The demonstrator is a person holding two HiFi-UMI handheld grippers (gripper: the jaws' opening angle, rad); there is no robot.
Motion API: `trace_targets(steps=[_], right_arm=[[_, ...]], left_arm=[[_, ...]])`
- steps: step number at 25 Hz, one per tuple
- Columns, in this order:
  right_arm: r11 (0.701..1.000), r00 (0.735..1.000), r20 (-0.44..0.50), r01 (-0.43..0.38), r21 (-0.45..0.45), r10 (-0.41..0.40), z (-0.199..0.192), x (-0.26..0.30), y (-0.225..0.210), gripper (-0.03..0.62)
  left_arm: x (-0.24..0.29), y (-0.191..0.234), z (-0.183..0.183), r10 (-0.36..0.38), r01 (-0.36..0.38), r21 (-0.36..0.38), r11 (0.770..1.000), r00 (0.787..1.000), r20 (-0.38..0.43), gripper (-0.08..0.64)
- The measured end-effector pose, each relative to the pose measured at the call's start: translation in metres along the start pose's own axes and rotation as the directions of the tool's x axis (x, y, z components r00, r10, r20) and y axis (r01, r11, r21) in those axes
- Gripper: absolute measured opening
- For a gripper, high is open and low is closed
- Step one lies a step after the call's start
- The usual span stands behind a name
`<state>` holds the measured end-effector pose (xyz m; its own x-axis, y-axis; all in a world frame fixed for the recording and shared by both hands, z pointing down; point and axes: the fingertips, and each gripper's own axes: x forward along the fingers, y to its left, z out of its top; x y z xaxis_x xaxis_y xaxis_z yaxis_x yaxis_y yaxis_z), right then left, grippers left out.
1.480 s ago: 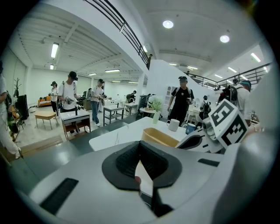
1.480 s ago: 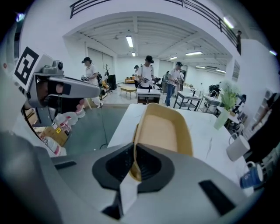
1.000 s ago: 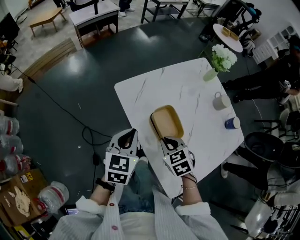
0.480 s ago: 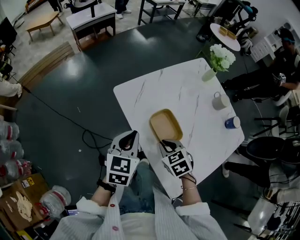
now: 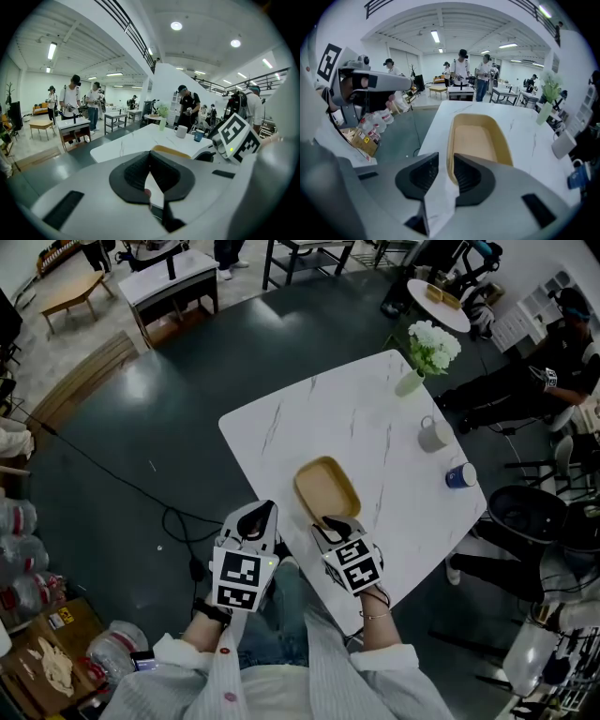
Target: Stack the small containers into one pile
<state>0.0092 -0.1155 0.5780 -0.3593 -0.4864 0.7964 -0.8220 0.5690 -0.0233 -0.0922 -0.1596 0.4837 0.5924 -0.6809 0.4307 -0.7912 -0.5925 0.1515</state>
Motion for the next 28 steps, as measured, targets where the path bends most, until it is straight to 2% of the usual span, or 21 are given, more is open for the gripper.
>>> trace_targets(steps=[6, 12, 19, 28], right_arm=[[0.990, 0.992, 0.125, 0.018, 0.143, -0.036, 0.018, -0.025, -0.006, 0.095], [0.967, 0.955, 0.282, 0.022, 0.252, -0.095, 0.038, -0.082, -0.021, 0.094], [0.938, 0.867, 0.454, 0.045, 0.343, -0.208, 0.045, -0.169, -0.031, 0.077], [0.935, 0.751, 0.592, 0.095, 0.342, -0.293, 0.017, -0.272, -0.033, 0.043]], left_arm=[[0.006, -0.019, 0.010, -0.062, 0.061, 0.036, 0.997, 0.998, 0.010, 0.017], [0.010, -0.059, 0.032, -0.122, 0.119, 0.071, 0.990, 0.992, 0.034, 0.017], [0.006, -0.127, 0.064, -0.242, 0.230, 0.137, 0.964, 0.967, 0.078, 0.017], [-0.025, -0.233, 0.100, -0.367, 0.333, 0.196, 0.922, 0.914, 0.175, 0.017]])
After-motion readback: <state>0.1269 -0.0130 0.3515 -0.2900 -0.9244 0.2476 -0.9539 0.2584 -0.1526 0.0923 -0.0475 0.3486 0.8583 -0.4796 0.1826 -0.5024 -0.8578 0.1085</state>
